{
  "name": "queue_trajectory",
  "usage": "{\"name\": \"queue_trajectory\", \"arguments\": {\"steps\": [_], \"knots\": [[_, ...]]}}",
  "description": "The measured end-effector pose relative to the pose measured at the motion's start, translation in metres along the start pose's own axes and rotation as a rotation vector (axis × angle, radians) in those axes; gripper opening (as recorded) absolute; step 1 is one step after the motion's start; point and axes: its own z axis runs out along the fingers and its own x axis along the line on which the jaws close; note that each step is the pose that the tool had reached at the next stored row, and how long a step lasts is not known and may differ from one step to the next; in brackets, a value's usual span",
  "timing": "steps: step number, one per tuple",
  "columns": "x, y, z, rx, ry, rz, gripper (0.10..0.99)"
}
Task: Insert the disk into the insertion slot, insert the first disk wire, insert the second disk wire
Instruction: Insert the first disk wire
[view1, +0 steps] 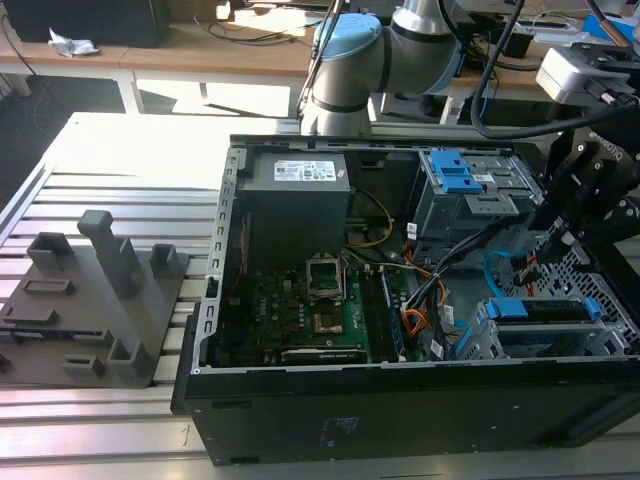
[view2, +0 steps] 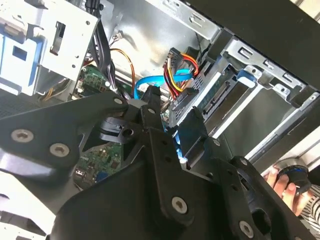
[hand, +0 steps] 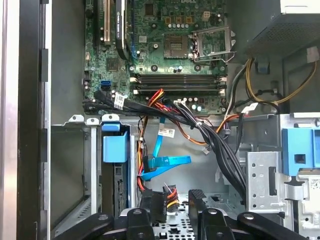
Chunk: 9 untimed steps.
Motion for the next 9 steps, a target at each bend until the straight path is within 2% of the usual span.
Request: {"name": "queue_trajectory", "arguments": {"steps": [3,4,6,7,9], "knots": [[-0.0003,-0.0002,0.0040,0.000,0.0097,0.001,0.420],[-0.0004,-0.0003,0.0057,0.000,0.0152,0.002,0.420],[-0.0006,-0.0016,0.0075,0.000,0.0450,0.004,0.420],[-0.0009,-0.0020,0.0083,0.000,0.0523,0.004,0.420],[-0.0012,-0.0022,0.0093,0.000,0.0601,0.006,0.420]]}}
